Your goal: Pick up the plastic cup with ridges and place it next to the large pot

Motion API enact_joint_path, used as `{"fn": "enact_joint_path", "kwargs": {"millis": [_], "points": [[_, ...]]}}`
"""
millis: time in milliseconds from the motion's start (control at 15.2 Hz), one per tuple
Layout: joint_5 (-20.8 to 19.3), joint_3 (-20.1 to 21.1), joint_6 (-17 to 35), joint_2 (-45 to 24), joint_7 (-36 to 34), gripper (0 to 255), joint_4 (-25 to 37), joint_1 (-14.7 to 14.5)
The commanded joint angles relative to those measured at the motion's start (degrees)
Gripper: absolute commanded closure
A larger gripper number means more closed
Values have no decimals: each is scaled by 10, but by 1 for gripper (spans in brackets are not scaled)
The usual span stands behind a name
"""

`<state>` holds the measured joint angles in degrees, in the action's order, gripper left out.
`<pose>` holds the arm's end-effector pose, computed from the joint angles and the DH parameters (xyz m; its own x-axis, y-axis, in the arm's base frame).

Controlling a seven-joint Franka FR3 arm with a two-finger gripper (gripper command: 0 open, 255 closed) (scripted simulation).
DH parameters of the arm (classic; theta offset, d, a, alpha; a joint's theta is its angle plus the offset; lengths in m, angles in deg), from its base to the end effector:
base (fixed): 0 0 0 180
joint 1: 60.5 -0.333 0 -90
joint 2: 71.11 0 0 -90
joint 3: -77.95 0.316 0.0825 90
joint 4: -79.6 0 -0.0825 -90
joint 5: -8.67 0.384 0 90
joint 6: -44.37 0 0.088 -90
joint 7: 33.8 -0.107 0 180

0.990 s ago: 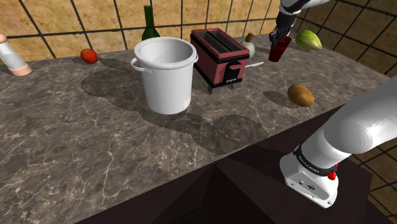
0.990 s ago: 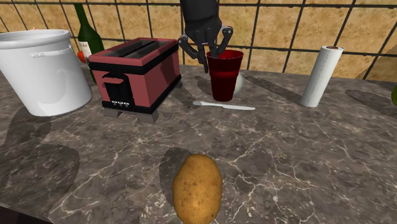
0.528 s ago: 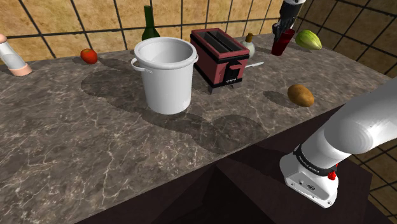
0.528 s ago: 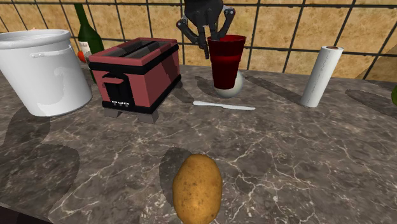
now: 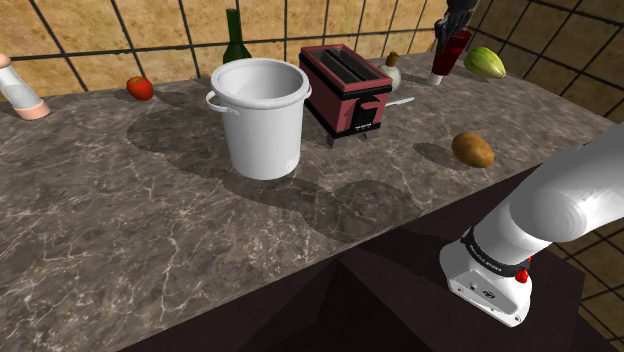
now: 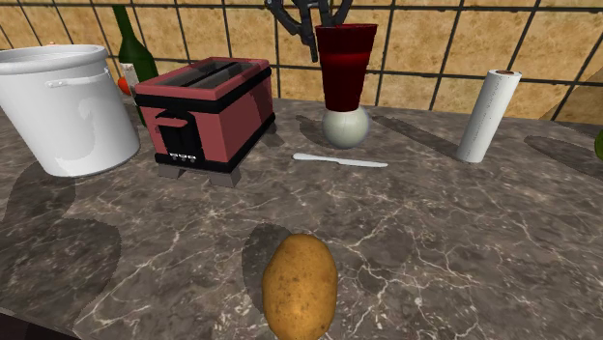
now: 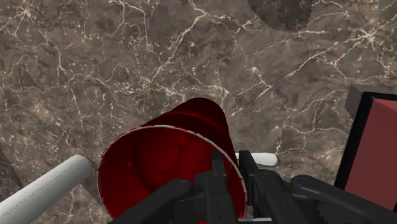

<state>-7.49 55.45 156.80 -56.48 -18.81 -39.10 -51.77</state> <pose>0.4107 -0.2876 0.5436 0.9813 -0.1783 0.0728 -0.1895 -0.9613 0.2002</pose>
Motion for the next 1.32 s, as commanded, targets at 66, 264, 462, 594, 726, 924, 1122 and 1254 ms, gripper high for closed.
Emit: {"fn": "enact_joint_path", "kwargs": {"millis": [66,264,462,594,726,924,1122,1254], "points": [[2,2,-23,2,4,255,21,-1],[4,4,-45,2,8,255,44,-2],[7,5,-68,0,12,255,68,-3],[8,6,-83,-1,15,255,85,-4],[10,7,-98,-3,18,255,102,-4],[13,8,-121,-7,23,255,129,-5],[16,8,-143,-13,28,255,157,-6],[18,8,-159,-17,31,255,177,-7]]}}
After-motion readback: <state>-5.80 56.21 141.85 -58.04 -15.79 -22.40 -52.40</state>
